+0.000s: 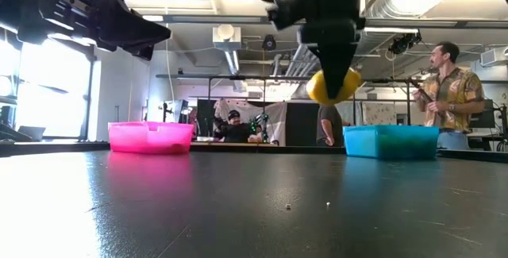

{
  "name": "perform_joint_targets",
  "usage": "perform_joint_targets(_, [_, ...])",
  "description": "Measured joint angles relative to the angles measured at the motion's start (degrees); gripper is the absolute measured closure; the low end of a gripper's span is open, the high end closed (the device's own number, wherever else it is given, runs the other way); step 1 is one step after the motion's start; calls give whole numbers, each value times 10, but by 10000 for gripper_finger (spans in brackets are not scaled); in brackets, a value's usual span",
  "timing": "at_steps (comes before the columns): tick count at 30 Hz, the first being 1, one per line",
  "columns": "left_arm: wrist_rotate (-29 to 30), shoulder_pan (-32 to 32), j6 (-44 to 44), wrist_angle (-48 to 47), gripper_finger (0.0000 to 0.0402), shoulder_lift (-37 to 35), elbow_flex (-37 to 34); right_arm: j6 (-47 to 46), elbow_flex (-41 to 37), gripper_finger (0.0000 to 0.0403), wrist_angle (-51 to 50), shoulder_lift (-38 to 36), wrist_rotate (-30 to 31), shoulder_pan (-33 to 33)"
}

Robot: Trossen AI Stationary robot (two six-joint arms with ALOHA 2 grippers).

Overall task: Sort produce into baskets
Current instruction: Put the yellow lemon into the blue bin

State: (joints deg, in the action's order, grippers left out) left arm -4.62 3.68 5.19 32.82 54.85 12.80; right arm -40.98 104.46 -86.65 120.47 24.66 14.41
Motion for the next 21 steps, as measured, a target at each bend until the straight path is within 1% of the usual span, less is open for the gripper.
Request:
perform_joint_targets(3, [0, 0, 0, -1, 397, 0, 0, 11, -72, 235, 1, -58, 13, -57])
perform_joint_targets(5, [0, 0, 0, -2, 397, 0, 0, 15, -128, 235, 24, -108, 20, -100])
perform_joint_targets(9, [-1, 0, 0, -5, 397, 0, 0, 47, -267, 235, 133, -219, 20, -193])
perform_joint_targets(13, [-1, 0, 0, -5, 397, 0, 0, 87, -386, 235, 261, -305, 11, -279])
perform_joint_targets(17, [-1, 0, 0, 1, 397, 0, 0, 110, -466, 235, 361, -355, 12, -357])
perform_joint_targets(21, [-1, 0, 0, 1, 397, 0, 0, 99, -500, 235, 395, -372, 22, -425])
